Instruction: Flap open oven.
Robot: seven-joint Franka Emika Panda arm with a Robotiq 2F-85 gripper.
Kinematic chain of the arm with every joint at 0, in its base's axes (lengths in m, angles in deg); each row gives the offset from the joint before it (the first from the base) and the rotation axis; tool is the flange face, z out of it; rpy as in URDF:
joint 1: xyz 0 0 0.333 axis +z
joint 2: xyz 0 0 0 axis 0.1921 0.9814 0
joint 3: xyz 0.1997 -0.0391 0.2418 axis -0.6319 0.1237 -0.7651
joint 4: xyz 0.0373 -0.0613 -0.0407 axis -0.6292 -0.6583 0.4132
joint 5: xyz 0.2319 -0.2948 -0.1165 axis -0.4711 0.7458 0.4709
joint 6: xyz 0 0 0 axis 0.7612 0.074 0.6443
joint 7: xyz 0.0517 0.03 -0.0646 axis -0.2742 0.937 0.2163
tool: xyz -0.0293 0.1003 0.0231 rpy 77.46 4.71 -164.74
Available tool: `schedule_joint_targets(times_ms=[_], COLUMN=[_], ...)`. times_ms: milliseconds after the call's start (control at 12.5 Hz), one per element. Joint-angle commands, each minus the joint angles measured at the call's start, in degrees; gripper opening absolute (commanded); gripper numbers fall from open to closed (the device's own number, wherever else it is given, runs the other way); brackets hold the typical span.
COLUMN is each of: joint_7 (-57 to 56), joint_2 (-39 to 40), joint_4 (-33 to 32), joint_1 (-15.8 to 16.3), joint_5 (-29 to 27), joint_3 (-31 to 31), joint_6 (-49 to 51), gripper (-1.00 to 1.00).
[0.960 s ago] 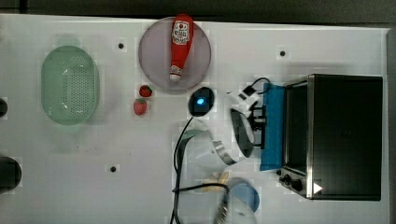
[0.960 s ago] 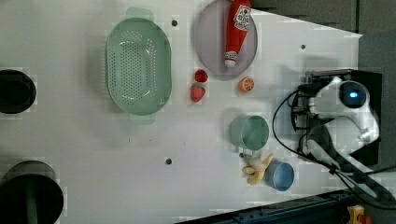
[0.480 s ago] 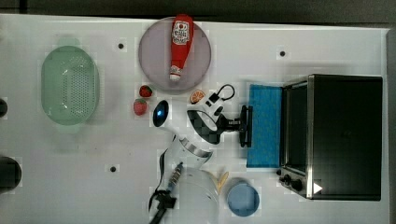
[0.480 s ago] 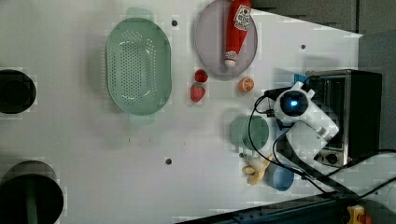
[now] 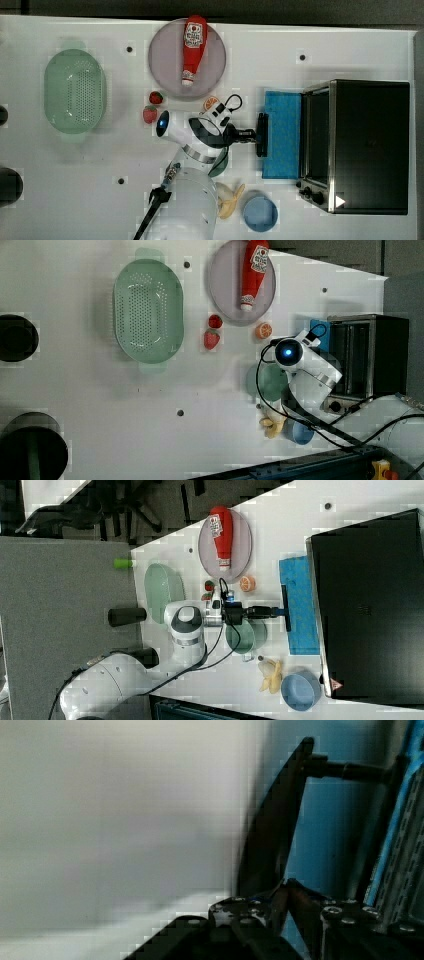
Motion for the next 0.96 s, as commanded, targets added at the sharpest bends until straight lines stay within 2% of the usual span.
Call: schedule_joint_targets(times_ms=[80, 240, 480, 800, 960], joint_7=[3.8, 3.8, 3.7, 3.6, 3.3], joint_2=[-0.8, -3.5, -11.1, -22.2, -27.5], joint_4=[2.4, 2.5, 2.5, 2.4, 2.5], joint_1=[0.0, -0.1, -0.6, -1.4, -1.5], joint_5=[0.4, -1.9, -10.8, -30.2, -37.4], joint_3=[0.8, 0.8, 0.9, 1.0, 1.1], joint_6=[-2.5, -4.8, -5.5, -3.6, -0.5], gripper=[-0.65, -0.65, -0.65, -0.65, -0.65])
